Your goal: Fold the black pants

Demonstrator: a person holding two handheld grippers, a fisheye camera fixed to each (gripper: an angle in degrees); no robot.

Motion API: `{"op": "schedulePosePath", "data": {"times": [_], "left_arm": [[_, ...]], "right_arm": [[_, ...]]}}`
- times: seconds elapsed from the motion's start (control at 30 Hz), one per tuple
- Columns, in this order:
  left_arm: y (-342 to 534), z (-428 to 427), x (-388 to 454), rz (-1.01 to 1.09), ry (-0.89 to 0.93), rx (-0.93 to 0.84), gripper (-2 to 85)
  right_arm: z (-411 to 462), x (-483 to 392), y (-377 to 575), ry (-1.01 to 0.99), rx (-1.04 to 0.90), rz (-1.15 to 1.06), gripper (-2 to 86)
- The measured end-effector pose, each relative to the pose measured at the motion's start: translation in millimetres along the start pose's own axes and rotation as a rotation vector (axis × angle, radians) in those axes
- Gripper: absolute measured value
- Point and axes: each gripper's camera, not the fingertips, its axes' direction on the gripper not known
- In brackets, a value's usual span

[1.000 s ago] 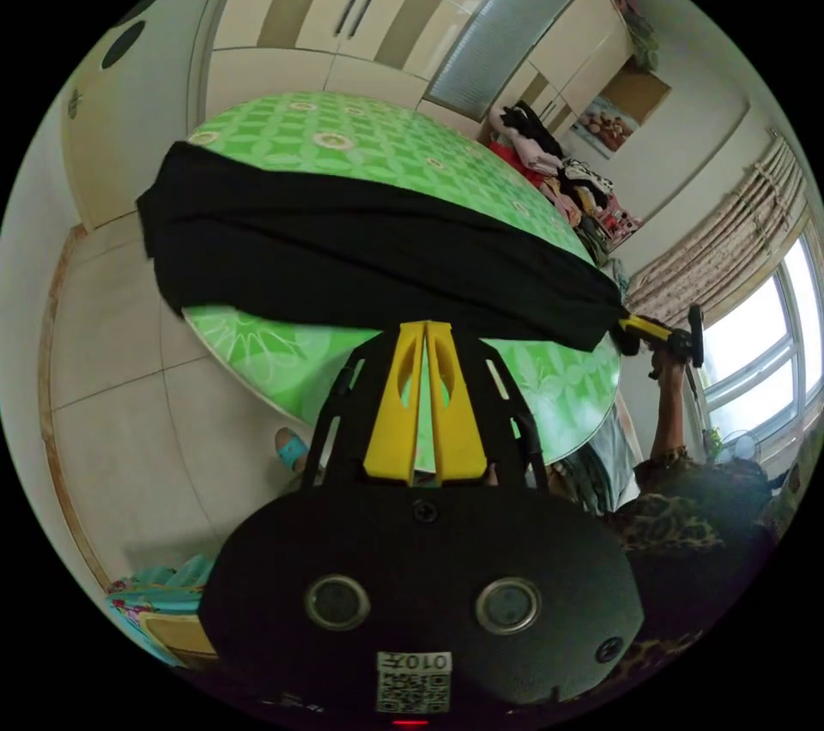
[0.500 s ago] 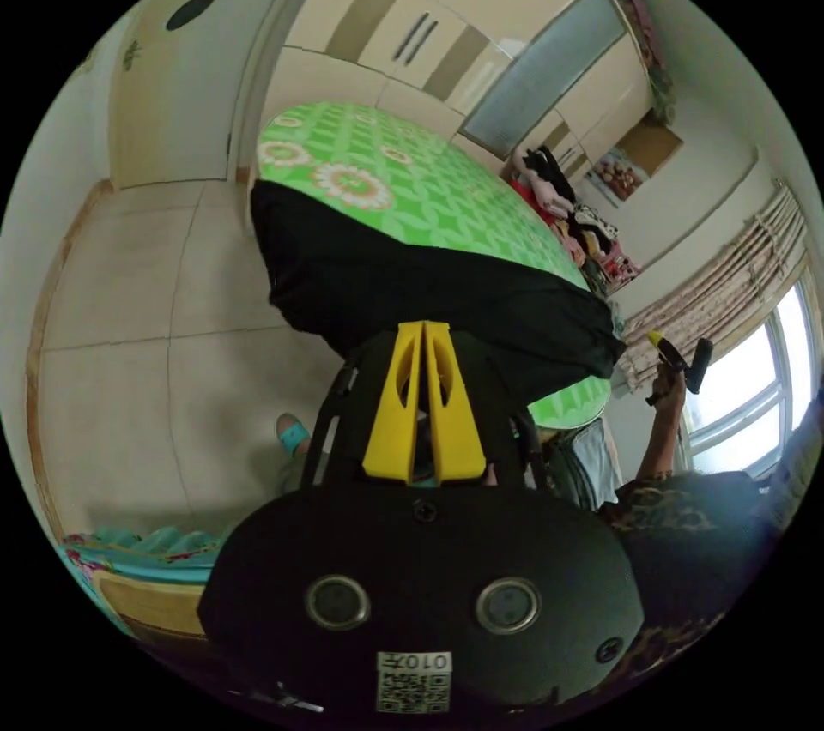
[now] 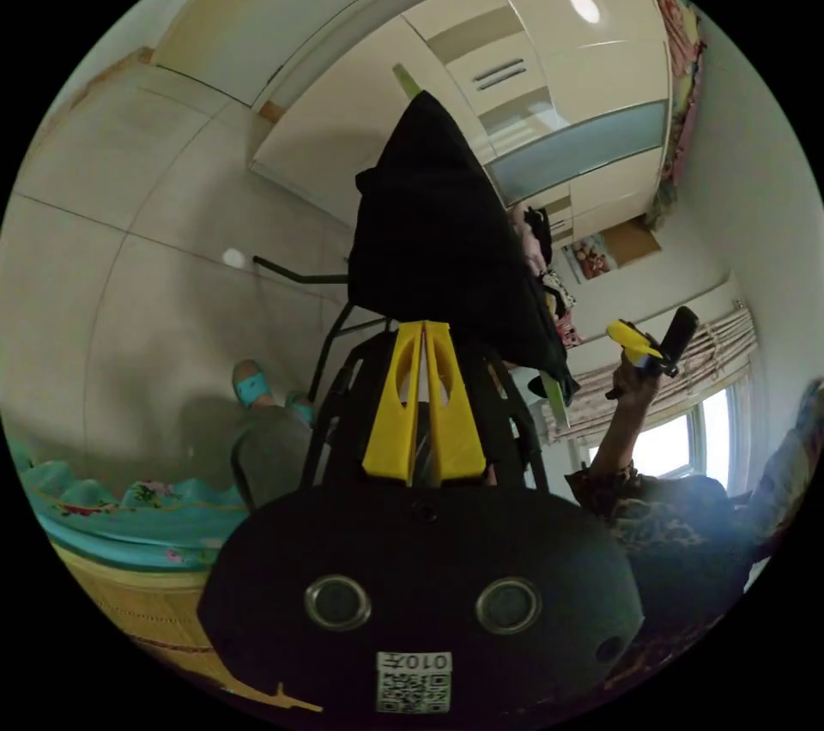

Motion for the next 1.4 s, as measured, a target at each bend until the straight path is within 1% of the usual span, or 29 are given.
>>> {"op": "schedulePosePath", "data": {"times": [0.1, 0.13, 0.2, 0.27, 0.33, 0.4, 0.47, 0.5, 0.53, 0.6, 0.67, 0.7, 0.8, 0.83, 0.87, 0.93, 0.97, 1.0, 1.03, 1.07, 1.1, 1.17, 1.23, 1.3, 1.33, 1.37, 1.4], "left_arm": [[4, -3, 0, 0.004, 0.078, 0.046, -0.2], [4, -6, 6, 0.020, 0.117, 0.080, -0.2], [-6, -6, 27, 0.085, 0.140, 0.114, -0.2], [-32, 0, 71, 0.208, 0.115, 0.135, -0.2], [-56, 11, 107, 0.309, 0.040, 0.125, -0.2], [-82, 31, 137, 0.388, -0.054, 0.089, -0.2], [-117, 62, 149, 0.373, -0.185, 0.062, -0.3], [-126, 68, 150, 0.387, -0.174, 0.052, -0.3], [-142, 81, 153, 0.389, -0.170, 0.022, -0.4], [-163, 91, 160, 0.394, -0.256, 0.002, -0.4], [-197, 110, 171, 0.429, -0.393, -0.014, -0.4], [-208, 118, 173, 0.440, -0.404, -0.027, -0.4], [-265, 160, 186, 0.524, -0.473, -0.127, -0.4], [-291, 172, 187, 0.514, -0.537, -0.131, -0.4], [-316, 187, 186, 0.567, -0.548, -0.182, -0.3], [-355, 202, 182, 0.568, -0.554, -0.257, -0.3], [-381, 209, 173, 0.513, -0.531, -0.270, -0.4], [-392, 214, 168, 0.517, -0.490, -0.288, -0.4], [-411, 223, 156, 0.521, -0.395, -0.321, -0.4], [-431, 228, 141, 0.468, -0.328, -0.334, -0.4], [-440, 229, 135, 0.441, -0.308, -0.328, -0.4], [-470, 242, 112, 0.366, -0.211, -0.339, -0.4], [-489, 256, 103, 0.331, -0.168, -0.364, -0.4], [-504, 273, 103, 0.369, -0.144, -0.409, -0.3], [-510, 279, 98, 0.321, -0.121, -0.449, -0.3], [-511, 272, 102, 0.291, -0.103, -0.447, -0.3], [-509, 263, 108, 0.308, -0.098, -0.414, -0.3]], "right_arm": [[14, 12, -3, 0.075, -0.021, 0.053, 5.8], [22, 23, -2, 0.051, -0.033, 0.086, 5.5], [40, 39, -5, -0.007, -0.085, 0.110, 4.7], [56, 47, -9, 0.013, -0.098, 0.125, 3.7], [69, 57, -10, 0.109, -0.093, 0.154, 2.7], [78, 75, -10, 0.140, -0.092, 0.201, 2.5], [90, 102, -12, 0.053, -0.113, 0.233, 2.3], [102, 122, -13, 0.002, -0.138, 0.266, 2.3], [117, 141, -14, 0.024, -0.181, 0.302, 2.3], [124, 164, -16, 0.004, -0.149, 0.286, 2.4], [129, 194, -24, -0.047, -0.131, 0.290, 2.5], [132, 217, -29, -0.076, -0.119, 0.312, 2.5], [137, 270, -44, -0.072, -0.107, 0.368, 2.5], [140, 292, -50, -0.078, -0.103, 0.399, 2.5], [141, 302, -53, -0.091, -0.103, 0.410, 2.5], [150, 337, -59, -0.186, -0.105, 0.454, 2.5], [153, 345, -58, -0.228, -0.109, 0.476, 2.5], [159, 356, -56, -0.320, -0.114, 0.510, 2.5], [166, 359, -53, -0.405, -0.107, 0.508, 2.4], [170, 359, -51, -0.437, -0.107, 0.507, 2.4], [178, 359, -46, -0.484, -0.112, 0.509, 2.4], [185, 357, -37, -0.522, -0.069, 0.534, 2.4], [184, 361, -26, -0.565, 0.014, 0.566, 2.4], [175, 369, -15, -0.562, 0.104, 0.617, 2.4], [169, 376, -5, -0.572, 0.153, 0.660, 2.4], [166, 378, 1, -0.582, 0.175, 0.670, 2.4], [160, 382, 12, -0.597, 0.214, 0.667, 2.4]]}}
